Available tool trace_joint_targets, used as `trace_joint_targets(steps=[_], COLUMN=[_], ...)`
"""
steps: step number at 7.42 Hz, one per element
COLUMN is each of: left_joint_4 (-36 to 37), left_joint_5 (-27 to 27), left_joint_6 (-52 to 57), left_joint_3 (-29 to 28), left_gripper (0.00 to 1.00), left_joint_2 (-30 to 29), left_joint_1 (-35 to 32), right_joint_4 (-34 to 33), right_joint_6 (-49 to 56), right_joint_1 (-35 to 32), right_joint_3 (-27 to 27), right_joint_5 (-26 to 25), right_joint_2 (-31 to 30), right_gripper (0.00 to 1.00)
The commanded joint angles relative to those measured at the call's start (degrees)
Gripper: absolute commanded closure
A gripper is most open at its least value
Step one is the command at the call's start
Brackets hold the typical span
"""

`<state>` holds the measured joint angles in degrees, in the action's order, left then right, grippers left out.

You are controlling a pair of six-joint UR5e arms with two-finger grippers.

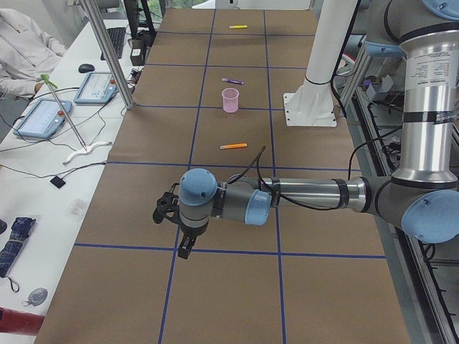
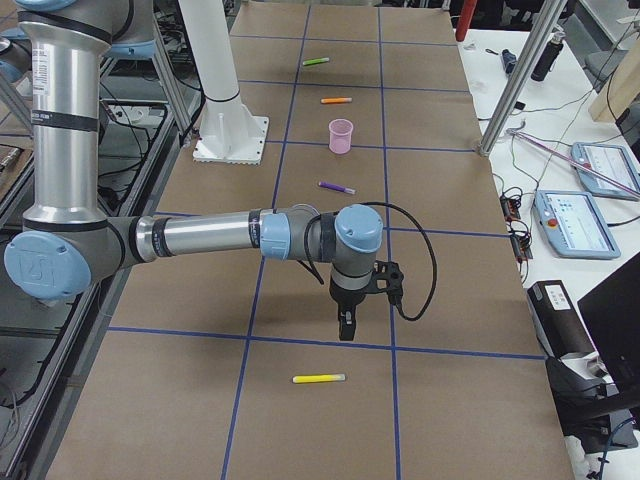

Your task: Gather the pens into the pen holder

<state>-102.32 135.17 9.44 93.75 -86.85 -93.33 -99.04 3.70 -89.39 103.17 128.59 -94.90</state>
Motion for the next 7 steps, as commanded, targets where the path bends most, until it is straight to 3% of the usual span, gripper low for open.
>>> trace_joint_targets(steps=[1, 3, 4, 5, 7], left_joint_4=[-3.23, -9.43, -14.00, -14.40, -14.93], left_joint_5=[0.00, 0.00, 0.00, 0.18, 0.35], left_joint_6=[-0.03, -0.55, -0.82, -2.13, -2.58], left_joint_3=[0.29, 0.64, 0.12, -1.71, -2.00], left_gripper=[0.00, 0.00, 0.00, 0.00, 0.00], left_joint_2=[-0.07, -1.12, -1.47, -3.13, -3.06], left_joint_1=[-0.01, 0.16, 0.42, 0.42, 0.42], right_joint_4=[2.59, 16.43, 19.20, 19.67, 27.01], right_joint_6=[0.08, -0.44, -0.88, -1.58, -2.46], right_joint_1=[0.00, 0.00, -0.09, -0.09, 0.00], right_joint_3=[1.59, 0.12, -0.42, -1.99, -4.53], right_joint_5=[0.00, -0.26, 0.17, 1.04, 2.28], right_joint_2=[0.24, 0.06, -0.72, -2.03, -5.99], right_gripper=[0.00, 0.00, 0.00, 0.00, 0.00])
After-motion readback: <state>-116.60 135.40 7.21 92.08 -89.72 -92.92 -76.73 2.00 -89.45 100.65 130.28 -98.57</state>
